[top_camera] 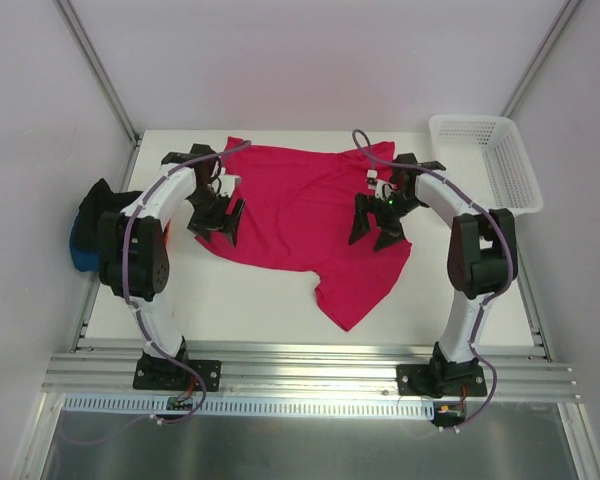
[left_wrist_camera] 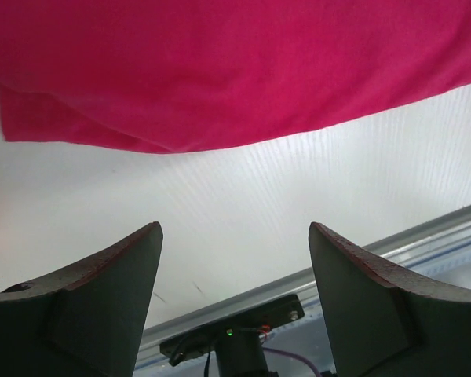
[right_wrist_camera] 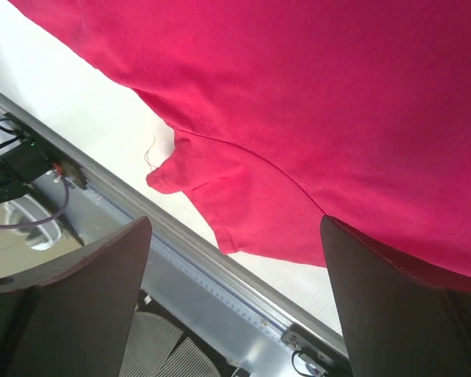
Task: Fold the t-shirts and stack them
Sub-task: Flatten out the tshirt
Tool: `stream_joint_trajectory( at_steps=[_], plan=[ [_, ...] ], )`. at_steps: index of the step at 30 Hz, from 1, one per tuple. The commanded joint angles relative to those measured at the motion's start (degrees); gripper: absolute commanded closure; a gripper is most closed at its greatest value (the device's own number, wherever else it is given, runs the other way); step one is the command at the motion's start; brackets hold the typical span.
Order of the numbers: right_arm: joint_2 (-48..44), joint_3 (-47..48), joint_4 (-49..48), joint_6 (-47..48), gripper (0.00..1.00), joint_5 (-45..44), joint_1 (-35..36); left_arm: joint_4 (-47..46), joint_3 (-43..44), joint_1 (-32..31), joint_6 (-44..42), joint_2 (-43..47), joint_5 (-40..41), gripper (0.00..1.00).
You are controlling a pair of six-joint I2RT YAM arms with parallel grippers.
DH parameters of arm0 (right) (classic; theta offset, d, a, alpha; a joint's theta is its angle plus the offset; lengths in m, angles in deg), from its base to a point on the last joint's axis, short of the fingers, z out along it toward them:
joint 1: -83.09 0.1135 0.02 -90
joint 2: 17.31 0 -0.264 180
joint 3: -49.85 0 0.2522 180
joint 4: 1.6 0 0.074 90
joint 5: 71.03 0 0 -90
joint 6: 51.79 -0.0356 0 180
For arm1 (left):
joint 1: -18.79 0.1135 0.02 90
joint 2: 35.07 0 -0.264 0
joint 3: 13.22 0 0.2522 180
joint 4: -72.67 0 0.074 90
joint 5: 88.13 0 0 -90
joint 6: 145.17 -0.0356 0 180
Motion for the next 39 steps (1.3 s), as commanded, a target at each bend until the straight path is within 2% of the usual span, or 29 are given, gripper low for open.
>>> stream_joint_trajectory(
  at_steps=[1,14,22,31,39],
  plan=[
    [1.3,3.2,0.6,-1.9,0.07,3.7,-1.6,3.9,0.4,0.0,1.3,-2.5,-4.7,0.25],
    [11.1,14.1,-1.6,-4.5,0.07,3.9,-3.9,4.0,6.0,2.8,1.4,-14.0,-5.5,0.26],
    [12.7,13.7,-2.3,-5.1,0.07,3.7,-4.4,4.1,6.7,6.2,-0.5,-12.7,-3.5,0.25],
    [15.3,17.6,-2.2,-4.5,0.08,1.1,-4.1,4.1,13.7,6.6,-0.1,-20.3,-3.3,0.25],
    [13.5,14.4,-3.2,-3.3,0.07,0.1,-4.5,4.6,7.6,7.3,-0.2,-18.7,-2.9,0.27]
  ],
)
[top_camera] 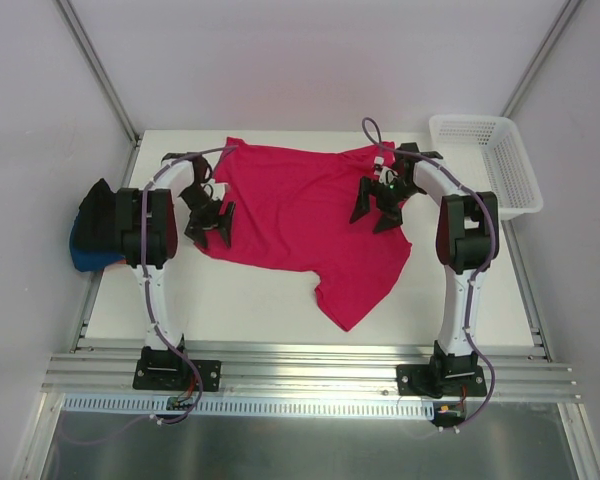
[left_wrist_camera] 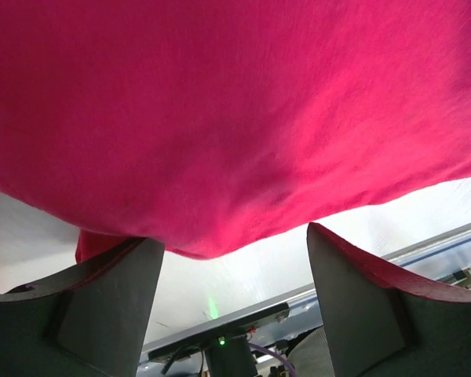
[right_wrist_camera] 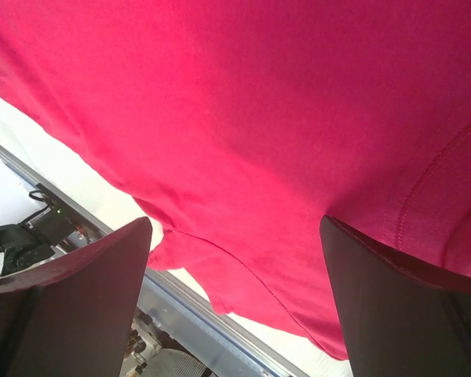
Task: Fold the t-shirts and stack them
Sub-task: Flatten out the tshirt
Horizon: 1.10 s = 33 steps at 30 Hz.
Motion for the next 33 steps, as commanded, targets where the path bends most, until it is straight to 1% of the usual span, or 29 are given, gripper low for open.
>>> stream_joint_trajectory(
  at_steps=[1,3,4,7,10,15,20,23,26,28,29,30,32,33],
  plan=[
    [-2.6,-0.4,0.1,0.8,0.08,-0.9,-0.4,1.7,-6.0,0.8,-0.9,3.6,0.9,0.27],
    [-2.8,-0.5,0.0,0.9,0.07,-1.1,-0.4,2.1,-9.0,0.7,-0.9,5.9,0.5,0.27],
    [-2.8,-0.4,0.0,1.0,0.08,-1.1,-0.5,2.3,-12.2,0.8,-0.8,8.6,0.5,0.27],
    [-2.9,-0.1,-0.2,0.9,0.07,-1.2,-0.5,2.5,-17.9,0.8,-0.9,12.4,0.7,0.27],
    [-3.2,0.0,-0.2,1.0,0.07,-1.0,-0.5,2.7,-22.0,0.8,-0.4,17.2,2.0,0.27],
    [-6.8,-2.2,1.5,3.4,0.08,-1.8,-0.6,1.7,-25.6,0.8,0.6,20.4,2.2,0.26],
    [-11.3,-11.0,1.6,4.7,0.08,-4.2,-2.1,0.2,-26.3,0.8,1.0,20.4,2.7,0.26],
    [-13.6,-13.0,2.2,4.9,0.08,-3.1,-2.9,0.2,-24.3,0.8,0.7,19.9,2.9,0.26],
    [-15.5,-12.2,2.8,5.5,0.08,-3.2,-3.3,0.5,-21.3,0.8,-0.1,19.5,4.5,0.26],
    [-16.0,-10.3,1.2,5.0,0.08,-4.5,-4.0,1.0,-15.8,0.9,-1.1,18.5,5.0,0.26],
    [-15.8,-6.5,0.8,5.1,0.08,-4.9,-4.2,1.3,-13.2,0.9,-1.5,17.8,5.1,0.26],
    [-15.1,-3.9,0.6,5.3,0.08,-6.2,-4.3,1.6,-7.0,0.8,-2.0,17.2,5.6,0.25],
    [-11.8,2.2,1.4,7.3,0.10,-8.4,-4.6,1.9,0.0,0.9,-2.6,14.0,5.6,0.25],
    [-10.4,8.3,1.6,8.0,0.15,-10.2,-4.7,1.8,7.1,0.9,-3.1,11.0,6.4,0.24]
  ],
)
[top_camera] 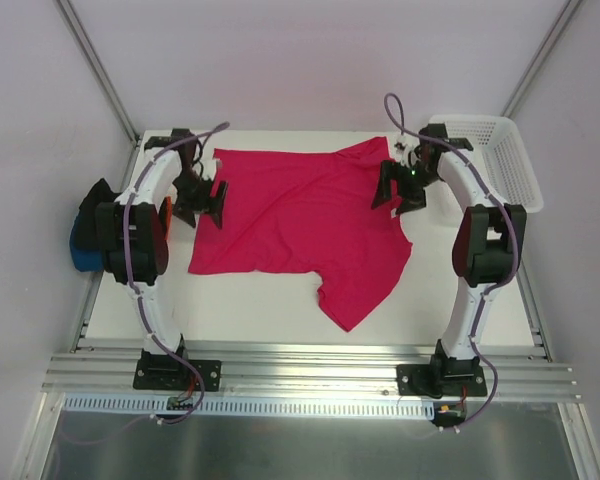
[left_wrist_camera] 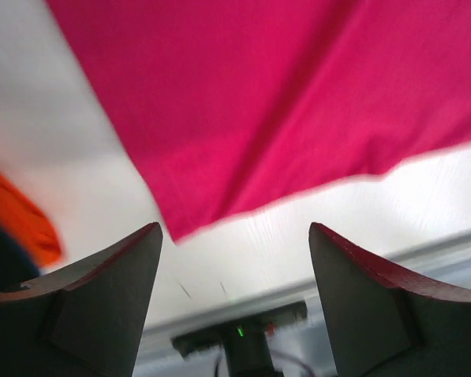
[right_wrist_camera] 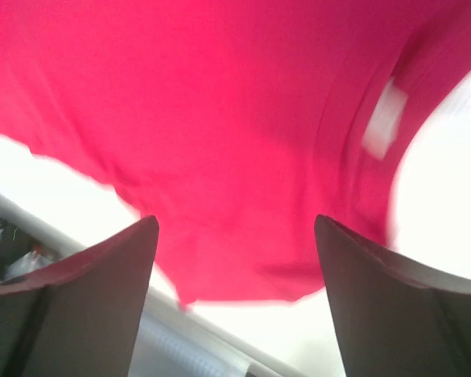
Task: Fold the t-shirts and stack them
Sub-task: Flatten out the tshirt
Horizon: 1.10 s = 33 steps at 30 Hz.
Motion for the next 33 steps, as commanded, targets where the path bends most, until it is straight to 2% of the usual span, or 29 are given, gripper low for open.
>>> stream_joint_trajectory(
  at_steps=[1,2,3,5,6,9,10,17,21,24,27,30,33],
  plan=[
    [2.2,15.4,-0.5,3.5,0.17,-4.9,-1.2,0.1,15.3,0.5,-2.2,-5.1,2.4,0.23],
    [5.4,18.4,-0.5,3.3,0.18,-6.4,-1.3,0.2,19.0,0.5,-2.7,-7.2,3.4,0.23],
    [6.7,23.4,-0.8,2.8,0.19,-9.4,-1.6,0.1,26.6,0.3,-3.1,-11.9,5.2,0.22],
    [9.6,27.8,-3.1,2.1,0.19,-11.3,-2.2,0.1,34.1,0.3,-3.5,-16.7,7.4,0.22],
    [12.3,29.8,-4.1,2.2,0.19,-14.1,-2.4,0.0,41.0,0.3,-4.2,-21.1,8.0,0.22],
    [16.2,35.8,-9.0,3.1,0.18,-18.6,-2.6,-2.2,50.7,0.4,-4.7,-27.1,10.8,0.23],
    [18.9,39.1,-10.7,3.6,0.18,-19.5,-2.8,-3.8,50.9,0.3,-5.0,-27.4,11.2,0.23],
    [22.9,39.1,-26.0,9.0,0.16,-25.4,-2.7,-11.0,50.8,-2.2,-10.2,-30.1,18.8,0.21],
    [23.3,39.8,-31.9,5.7,0.16,-25.4,-3.1,-14.3,50.1,-2.7,-11.1,-30.4,19.3,0.21],
    [21.6,34.7,-39.5,-1.6,0.16,-24.9,-3.4,-18.7,50.1,-2.7,-12.0,-31.6,20.1,0.20],
    [23.8,37.7,-39.6,-9.2,0.18,-23.1,-3.0,-24.5,49.8,-2.7,-13.0,-32.3,19.8,0.21],
    [26.7,40.6,-37.1,-8.6,0.18,-19.1,-1.1,-29.7,49.7,-2.7,-13.0,-33.1,18.9,0.22],
    [27.3,40.4,-32.4,-11.7,0.18,-17.0,0.0,-30.6,49.8,-3.4,-11.8,-33.1,20.1,0.23]
  ],
)
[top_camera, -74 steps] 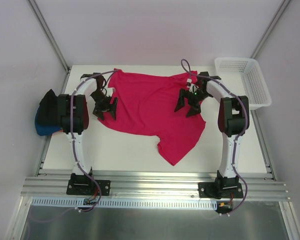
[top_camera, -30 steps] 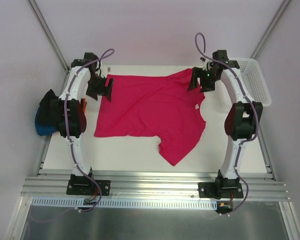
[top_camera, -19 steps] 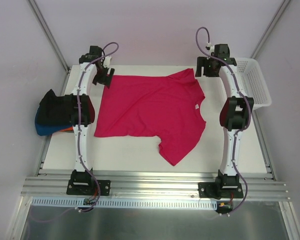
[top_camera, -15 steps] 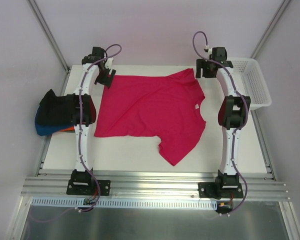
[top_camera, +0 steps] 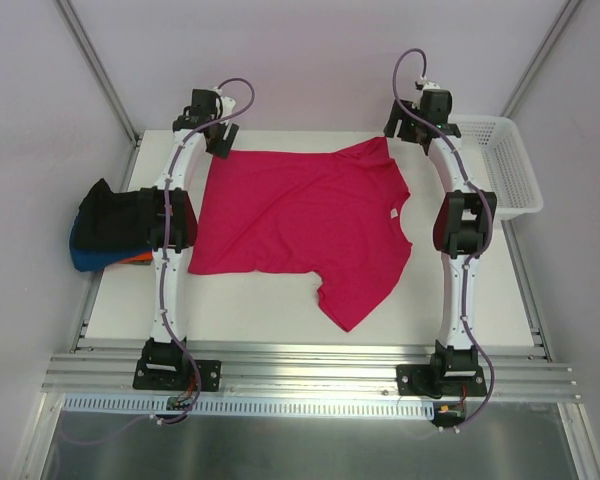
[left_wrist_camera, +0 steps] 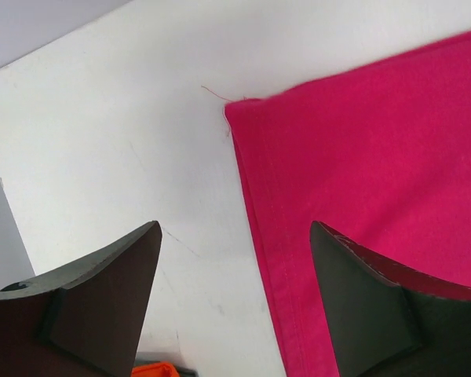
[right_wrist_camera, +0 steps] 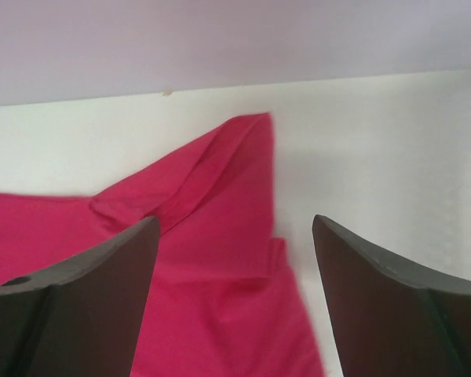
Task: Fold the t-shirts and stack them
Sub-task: Flatten out the tshirt
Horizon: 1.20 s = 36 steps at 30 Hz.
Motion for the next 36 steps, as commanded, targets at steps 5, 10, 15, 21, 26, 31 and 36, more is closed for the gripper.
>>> stream_joint_trajectory(
  at_steps=[5,10,15,21,26,31,36],
  plan=[
    [-7.6,-11.4,4.7,-11.3,0.18,11.2,2.2,-4.7,-11.7,-0.7,7.0,11.2,-7.0,0.25],
    [-7.9,-15.0,7.5,-11.2,0.18,14.7,1.9,-4.7,-16.5,-0.9,9.1,13.5,-14.5,0.27],
    [-3.7,-8.4,7.4,-9.6,0.18,13.2,2.4,-5.5,-4.5,-0.7,5.1,4.5,-9.8,0.27],
    [0.7,-0.5,3.1,-8.4,0.19,10.2,2.8,-14.1,-1.2,-0.7,0.5,-0.8,-5.3,0.29],
    [4.4,3.7,0.5,-10.3,0.22,10.1,3.7,-14.6,-4.9,-1.1,2.9,2.4,-2.9,0.28],
    [7.5,3.1,-1.5,-13.7,0.22,9.2,5.5,-14.6,-13.5,-2.1,3.6,9.9,-1.7,0.27],
    [10.5,5.9,-4.7,-15.4,0.22,6.8,6.1,-14.4,-18.5,-3.4,4.6,17.4,-1.9,0.27]
  ],
)
